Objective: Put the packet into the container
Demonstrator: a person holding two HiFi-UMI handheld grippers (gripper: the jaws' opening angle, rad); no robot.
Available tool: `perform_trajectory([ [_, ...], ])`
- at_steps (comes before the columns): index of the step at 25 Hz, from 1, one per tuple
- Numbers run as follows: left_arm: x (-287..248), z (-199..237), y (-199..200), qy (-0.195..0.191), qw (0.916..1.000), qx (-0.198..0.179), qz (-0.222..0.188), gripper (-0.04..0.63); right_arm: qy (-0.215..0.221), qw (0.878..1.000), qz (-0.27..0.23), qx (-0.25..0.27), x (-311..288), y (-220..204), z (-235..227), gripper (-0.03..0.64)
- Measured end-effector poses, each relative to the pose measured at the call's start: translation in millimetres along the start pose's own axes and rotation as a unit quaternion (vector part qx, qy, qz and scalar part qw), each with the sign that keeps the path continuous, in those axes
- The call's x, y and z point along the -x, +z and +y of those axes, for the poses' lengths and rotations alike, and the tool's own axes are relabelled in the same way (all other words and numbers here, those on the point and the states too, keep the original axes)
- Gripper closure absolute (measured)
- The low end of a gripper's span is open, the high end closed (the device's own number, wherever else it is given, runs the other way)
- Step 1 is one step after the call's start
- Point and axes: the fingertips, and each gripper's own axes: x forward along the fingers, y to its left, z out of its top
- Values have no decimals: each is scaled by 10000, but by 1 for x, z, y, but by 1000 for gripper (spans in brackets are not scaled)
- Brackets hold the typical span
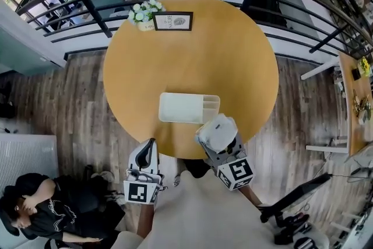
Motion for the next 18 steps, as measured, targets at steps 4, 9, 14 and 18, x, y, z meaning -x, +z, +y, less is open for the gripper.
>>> perform_trajectory([
  [4,-5,6,-17,89,9997,121,171,591,75,9998,200,54,-14,-13,-6,318],
  [9,-10,14,-30,200,9988,229,373,590,193,9993,318,-10,-36,-21,-13,318],
  [14,-15,20,-34,270,9977,310,541,591,269,9988,411,-34,-51,-20,-16,318],
  [18,-18,22,-37,311,9968,394,618,591,311,9977,577,191,-62,-21,-17,318],
])
